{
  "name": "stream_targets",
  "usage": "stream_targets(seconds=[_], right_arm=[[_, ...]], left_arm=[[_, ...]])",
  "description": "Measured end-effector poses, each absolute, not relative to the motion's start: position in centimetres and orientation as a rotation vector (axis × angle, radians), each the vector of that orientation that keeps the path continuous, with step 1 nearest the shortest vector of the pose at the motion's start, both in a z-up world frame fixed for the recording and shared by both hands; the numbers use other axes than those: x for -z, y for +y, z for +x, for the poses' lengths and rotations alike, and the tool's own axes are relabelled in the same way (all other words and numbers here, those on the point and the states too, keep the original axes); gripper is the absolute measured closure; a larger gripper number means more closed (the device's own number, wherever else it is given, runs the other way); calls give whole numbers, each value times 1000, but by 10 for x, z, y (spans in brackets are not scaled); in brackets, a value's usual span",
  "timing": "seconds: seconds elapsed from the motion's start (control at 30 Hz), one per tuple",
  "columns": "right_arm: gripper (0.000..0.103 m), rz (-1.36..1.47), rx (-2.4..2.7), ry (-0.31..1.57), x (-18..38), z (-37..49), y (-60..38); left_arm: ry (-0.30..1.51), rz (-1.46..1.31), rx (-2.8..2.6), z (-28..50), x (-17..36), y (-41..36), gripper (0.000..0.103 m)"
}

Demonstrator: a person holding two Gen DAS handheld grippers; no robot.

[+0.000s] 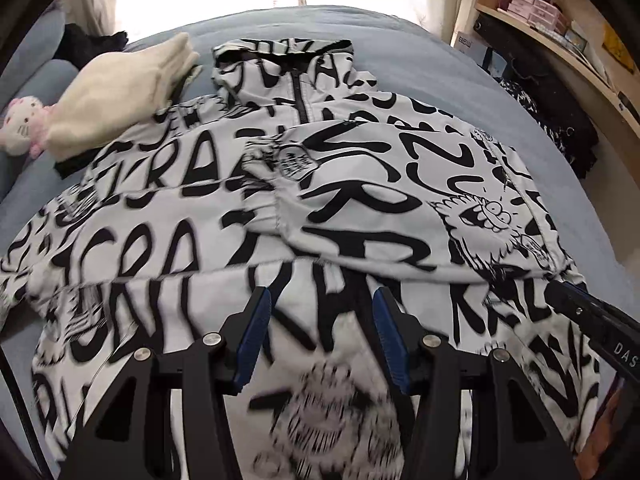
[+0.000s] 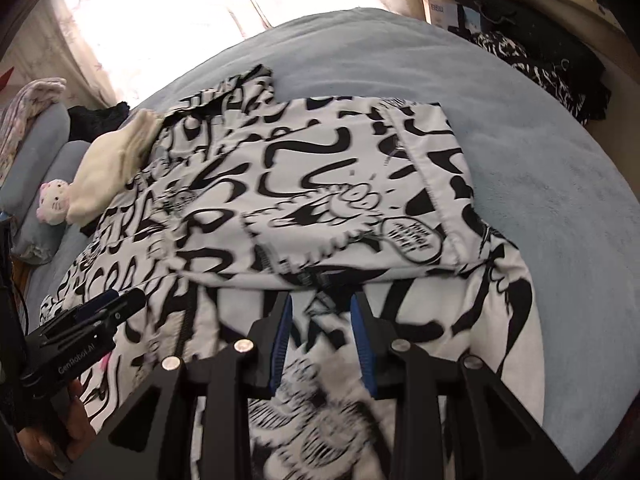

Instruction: Fold large clothes

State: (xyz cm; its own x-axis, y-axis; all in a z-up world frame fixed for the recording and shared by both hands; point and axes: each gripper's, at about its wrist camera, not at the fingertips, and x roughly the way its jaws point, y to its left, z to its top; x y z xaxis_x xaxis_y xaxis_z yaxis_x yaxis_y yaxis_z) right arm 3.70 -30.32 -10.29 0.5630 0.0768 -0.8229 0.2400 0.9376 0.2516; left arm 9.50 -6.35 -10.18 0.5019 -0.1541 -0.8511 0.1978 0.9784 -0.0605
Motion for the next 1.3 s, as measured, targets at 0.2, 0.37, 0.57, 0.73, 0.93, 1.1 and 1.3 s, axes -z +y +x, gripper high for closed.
stream_targets(seconds=[0.2, 0.37, 0.57, 0.73, 0.93, 1.1, 1.3], right_arm=[[73, 326, 19, 952, 79, 18, -259], [72, 280, -29, 918, 56, 7, -225], [54, 197, -58, 869, 31, -8, -182], [54, 143, -105, 848, 18, -12, -143], [54, 86, -141, 809, 6, -9, -92], [54, 53, -166, 781, 2, 4, -48], [54, 42, -201, 774, 8, 28, 3]], left_arm=[[981, 31, 180, 56, 70, -28, 51], [923, -1, 145, 27, 42, 6, 46], [861, -6, 101, -1, 19, 43, 42], [830, -46, 63, -16, 10, 82, 42], [809, -115, 18, -25, 7, 140, 42], [819, -179, -2, -24, 15, 188, 41], [842, -310, 36, -15, 37, 253, 41]])
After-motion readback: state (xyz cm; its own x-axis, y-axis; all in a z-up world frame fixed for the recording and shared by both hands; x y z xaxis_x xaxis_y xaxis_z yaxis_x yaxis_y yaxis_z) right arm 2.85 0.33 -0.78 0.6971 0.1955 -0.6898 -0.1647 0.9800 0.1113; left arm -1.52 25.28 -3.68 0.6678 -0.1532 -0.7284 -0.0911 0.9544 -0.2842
